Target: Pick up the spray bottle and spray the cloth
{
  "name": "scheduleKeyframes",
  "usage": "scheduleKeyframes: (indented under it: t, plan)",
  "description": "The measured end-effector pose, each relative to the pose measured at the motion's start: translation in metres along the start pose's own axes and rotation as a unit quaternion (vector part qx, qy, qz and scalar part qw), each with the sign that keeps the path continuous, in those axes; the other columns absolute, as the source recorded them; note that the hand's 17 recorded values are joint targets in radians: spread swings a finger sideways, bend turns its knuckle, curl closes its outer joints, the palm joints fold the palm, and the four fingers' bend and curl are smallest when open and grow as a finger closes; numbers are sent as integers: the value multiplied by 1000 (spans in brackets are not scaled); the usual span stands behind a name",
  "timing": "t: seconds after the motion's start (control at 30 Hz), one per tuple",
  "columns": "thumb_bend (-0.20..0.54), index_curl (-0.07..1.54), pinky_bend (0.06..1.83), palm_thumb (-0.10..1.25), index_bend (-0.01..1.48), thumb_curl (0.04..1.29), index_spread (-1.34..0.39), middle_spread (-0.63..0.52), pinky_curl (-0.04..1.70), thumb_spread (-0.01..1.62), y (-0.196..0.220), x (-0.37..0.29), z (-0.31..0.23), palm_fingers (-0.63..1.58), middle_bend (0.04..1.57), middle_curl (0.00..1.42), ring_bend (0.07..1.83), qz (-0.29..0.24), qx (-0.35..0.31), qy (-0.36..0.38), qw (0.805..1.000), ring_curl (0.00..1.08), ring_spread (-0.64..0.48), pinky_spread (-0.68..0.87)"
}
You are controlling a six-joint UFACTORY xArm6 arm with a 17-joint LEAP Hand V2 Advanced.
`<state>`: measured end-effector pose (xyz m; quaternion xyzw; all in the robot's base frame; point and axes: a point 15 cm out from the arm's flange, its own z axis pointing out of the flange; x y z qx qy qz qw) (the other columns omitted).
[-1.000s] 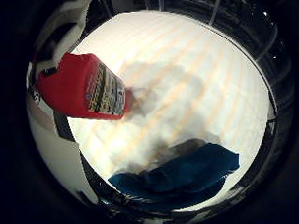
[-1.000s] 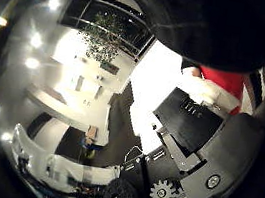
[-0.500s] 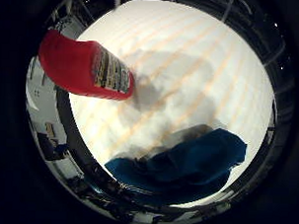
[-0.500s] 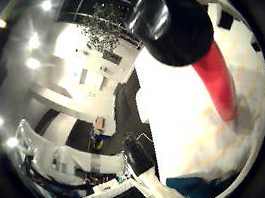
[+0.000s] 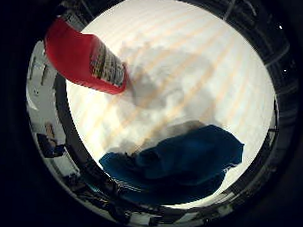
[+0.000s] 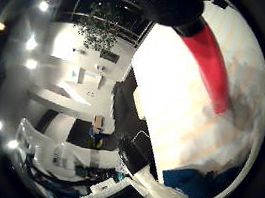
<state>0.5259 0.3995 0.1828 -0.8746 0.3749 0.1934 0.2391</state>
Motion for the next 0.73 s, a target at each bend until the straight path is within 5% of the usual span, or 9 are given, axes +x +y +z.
scheduleKeyframes:
  t: [0.73]
  plan:
    - [-27,297,320,440,167,287,-323,73,328,978,9,22,-97,86,182,295,336,0,17,29,999,268,145,353]
